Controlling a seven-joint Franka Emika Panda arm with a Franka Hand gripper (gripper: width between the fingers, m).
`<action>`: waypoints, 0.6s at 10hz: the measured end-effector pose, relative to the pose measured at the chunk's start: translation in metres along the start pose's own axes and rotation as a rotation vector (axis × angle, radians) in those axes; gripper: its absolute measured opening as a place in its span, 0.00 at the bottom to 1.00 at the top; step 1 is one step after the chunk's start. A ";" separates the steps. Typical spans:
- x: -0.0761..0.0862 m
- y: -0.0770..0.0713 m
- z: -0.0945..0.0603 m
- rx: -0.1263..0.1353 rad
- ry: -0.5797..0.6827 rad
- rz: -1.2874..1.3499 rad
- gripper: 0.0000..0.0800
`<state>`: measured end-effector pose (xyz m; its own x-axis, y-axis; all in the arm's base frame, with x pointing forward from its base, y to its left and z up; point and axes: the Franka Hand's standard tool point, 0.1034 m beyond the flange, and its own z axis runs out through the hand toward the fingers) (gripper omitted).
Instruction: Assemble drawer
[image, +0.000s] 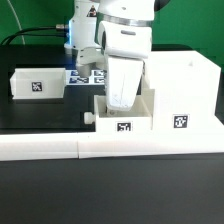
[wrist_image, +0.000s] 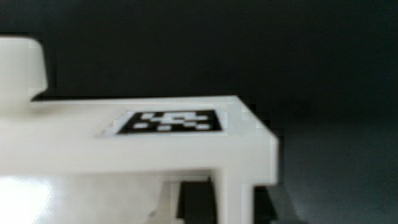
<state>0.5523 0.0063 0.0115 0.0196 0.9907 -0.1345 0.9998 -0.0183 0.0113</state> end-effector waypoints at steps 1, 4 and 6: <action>0.001 0.000 0.001 -0.021 0.010 0.005 0.05; 0.001 0.001 0.002 -0.047 0.022 0.011 0.05; 0.002 0.001 0.001 -0.048 0.022 0.010 0.05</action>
Offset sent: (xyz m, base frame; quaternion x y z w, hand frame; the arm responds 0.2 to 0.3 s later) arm 0.0000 0.0000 0.0000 0.0000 0.0000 0.0000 1.0000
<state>0.5530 0.0084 0.0097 0.0288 0.9933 -0.1123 0.9980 -0.0222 0.0598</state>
